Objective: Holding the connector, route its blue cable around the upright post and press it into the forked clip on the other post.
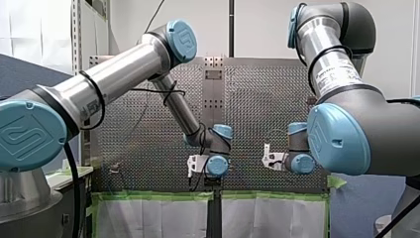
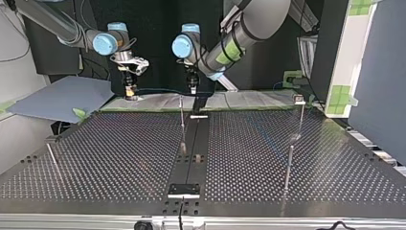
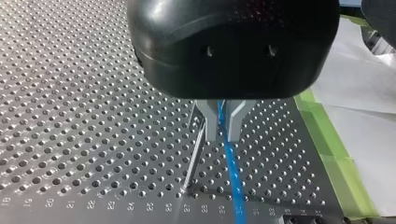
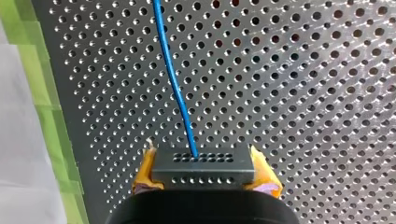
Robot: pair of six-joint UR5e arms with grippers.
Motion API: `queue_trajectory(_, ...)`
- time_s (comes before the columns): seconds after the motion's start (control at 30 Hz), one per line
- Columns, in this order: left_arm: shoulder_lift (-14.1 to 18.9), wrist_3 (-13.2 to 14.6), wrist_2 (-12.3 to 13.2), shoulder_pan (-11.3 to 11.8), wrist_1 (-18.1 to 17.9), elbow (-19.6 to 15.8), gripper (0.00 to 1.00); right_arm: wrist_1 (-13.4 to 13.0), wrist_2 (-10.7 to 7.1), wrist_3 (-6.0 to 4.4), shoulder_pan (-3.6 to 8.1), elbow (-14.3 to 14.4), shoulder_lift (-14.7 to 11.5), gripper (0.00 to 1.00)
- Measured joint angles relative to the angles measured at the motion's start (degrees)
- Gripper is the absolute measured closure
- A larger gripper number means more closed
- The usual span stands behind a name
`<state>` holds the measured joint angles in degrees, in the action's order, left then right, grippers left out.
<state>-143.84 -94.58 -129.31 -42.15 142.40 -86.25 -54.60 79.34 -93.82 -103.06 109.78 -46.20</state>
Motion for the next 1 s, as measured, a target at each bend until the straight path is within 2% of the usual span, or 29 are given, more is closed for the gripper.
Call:
queue_trajectory(0.23,0.37,0.84,0.13,0.09,-0.02,-0.66,0.86,0.32,0.18,0.31,0.00,0.03,0.00,1.00)
queue_trajectory(0.6,0.40,1.03,2.24,1.17,0.19,-0.72,0.86,-0.35,-0.01,-0.02,0.01,-0.18,0.01,1.00)
queue_trajectory(1.0,0.42,1.06,4.47,1.67,2.41,-0.74,0.86,-0.58,-0.06,-0.06,0.00,-0.27,0.00,1.00)
